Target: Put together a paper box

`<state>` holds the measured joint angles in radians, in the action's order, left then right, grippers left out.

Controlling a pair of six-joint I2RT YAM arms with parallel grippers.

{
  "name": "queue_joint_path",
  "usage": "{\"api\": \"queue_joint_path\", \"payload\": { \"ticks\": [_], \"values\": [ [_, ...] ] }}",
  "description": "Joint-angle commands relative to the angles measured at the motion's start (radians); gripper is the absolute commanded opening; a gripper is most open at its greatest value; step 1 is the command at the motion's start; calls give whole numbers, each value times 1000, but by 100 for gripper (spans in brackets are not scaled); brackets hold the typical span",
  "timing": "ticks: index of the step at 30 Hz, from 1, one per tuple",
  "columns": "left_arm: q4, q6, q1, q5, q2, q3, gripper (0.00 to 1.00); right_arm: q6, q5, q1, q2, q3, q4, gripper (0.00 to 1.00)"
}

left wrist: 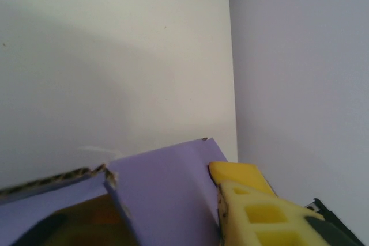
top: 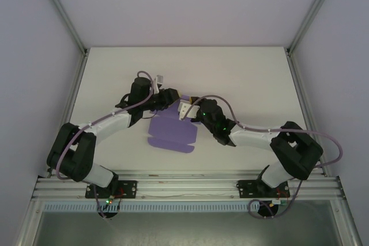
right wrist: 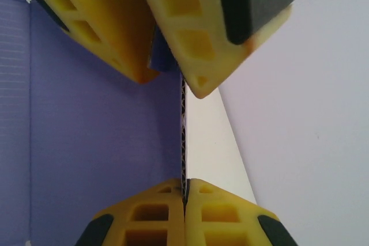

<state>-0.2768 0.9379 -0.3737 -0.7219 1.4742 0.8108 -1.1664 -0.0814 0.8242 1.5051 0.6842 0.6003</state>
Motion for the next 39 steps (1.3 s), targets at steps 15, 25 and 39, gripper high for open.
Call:
{"api": "queue_joint_path", "payload": {
  "ticks": [15, 25, 39],
  "values": [
    [64, -62, -24, 68, -108, -12, 51, 35, 18, 10, -56, -5, -33, 0],
    [522, -282, -14, 623, -472, -129, 100, 118, -61, 7, -65, -39, -58, 0],
    [406, -366, 185, 569, -531, -371, 100, 230, -10, 7, -113, -26, -148, 0]
  ]
}}
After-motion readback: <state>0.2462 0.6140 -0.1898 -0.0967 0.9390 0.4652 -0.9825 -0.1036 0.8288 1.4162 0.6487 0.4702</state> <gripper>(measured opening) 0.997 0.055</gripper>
